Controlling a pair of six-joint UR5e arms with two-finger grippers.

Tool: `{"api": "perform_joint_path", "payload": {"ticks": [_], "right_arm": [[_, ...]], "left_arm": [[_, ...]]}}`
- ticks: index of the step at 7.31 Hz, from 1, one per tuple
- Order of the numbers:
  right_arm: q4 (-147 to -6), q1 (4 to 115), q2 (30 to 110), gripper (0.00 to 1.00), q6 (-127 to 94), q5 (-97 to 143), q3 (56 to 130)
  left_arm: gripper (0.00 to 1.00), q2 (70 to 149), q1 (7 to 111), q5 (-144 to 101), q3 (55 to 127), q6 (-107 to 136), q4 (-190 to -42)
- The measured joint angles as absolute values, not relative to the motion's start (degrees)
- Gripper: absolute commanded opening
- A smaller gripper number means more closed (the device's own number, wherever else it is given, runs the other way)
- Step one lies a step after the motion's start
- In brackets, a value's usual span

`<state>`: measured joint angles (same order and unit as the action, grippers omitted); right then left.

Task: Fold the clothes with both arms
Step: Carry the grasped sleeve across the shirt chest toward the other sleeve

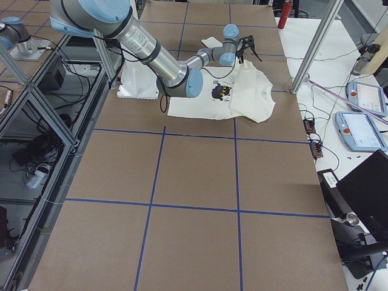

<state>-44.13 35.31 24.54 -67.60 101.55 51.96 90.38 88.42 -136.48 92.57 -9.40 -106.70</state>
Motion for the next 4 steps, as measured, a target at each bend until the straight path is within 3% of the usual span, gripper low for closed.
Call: {"api": "perform_joint_path", "payload": {"ticks": [4], "right_arm": [[-39.9,32.1,22.6,1.00,-69.9,96.3,49.5]], "left_arm": [[1.00,90.5,88.4,-136.4,89.9,-9.2,-110.6]]}}
